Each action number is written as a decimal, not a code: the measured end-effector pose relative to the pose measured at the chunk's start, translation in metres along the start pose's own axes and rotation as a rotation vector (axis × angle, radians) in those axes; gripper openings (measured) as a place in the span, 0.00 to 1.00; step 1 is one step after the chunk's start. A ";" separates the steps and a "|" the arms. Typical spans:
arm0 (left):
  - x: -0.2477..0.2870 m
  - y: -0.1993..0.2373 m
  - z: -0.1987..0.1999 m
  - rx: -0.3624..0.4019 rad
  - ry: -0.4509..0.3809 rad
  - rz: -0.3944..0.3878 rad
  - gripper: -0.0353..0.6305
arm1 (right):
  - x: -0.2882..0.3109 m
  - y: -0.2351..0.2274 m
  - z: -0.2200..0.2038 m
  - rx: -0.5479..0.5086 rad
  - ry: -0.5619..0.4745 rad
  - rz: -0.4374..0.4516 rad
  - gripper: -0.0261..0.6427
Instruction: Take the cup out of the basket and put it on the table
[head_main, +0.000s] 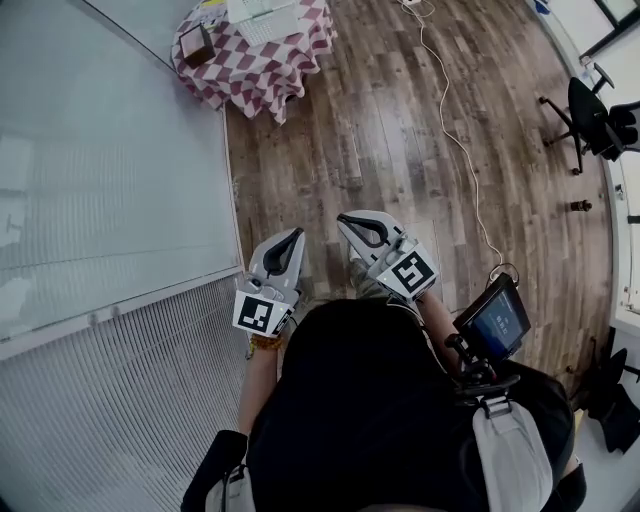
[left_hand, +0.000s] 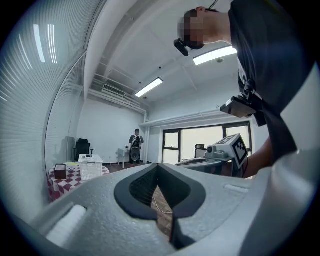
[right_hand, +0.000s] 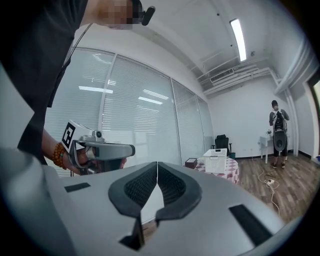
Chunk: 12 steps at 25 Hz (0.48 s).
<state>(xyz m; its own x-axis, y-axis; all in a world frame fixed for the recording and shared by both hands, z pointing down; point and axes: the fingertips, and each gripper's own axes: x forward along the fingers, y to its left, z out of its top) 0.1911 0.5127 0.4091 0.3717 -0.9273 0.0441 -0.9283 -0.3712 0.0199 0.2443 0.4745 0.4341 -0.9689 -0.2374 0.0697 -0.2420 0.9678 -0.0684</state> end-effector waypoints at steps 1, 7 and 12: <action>0.012 0.004 -0.001 -0.001 0.002 0.004 0.06 | 0.003 -0.014 -0.001 0.003 0.002 -0.002 0.06; 0.055 0.020 -0.010 -0.012 0.027 0.017 0.06 | 0.019 -0.068 -0.005 0.014 0.051 -0.003 0.06; 0.080 0.049 -0.021 -0.048 0.039 0.056 0.06 | 0.040 -0.097 -0.010 0.031 0.054 0.012 0.06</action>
<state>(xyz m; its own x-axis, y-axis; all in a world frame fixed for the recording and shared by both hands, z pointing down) 0.1751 0.4216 0.4341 0.3197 -0.9436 0.0857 -0.9469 -0.3150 0.0641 0.2299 0.3724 0.4538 -0.9678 -0.2199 0.1222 -0.2325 0.9674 -0.1005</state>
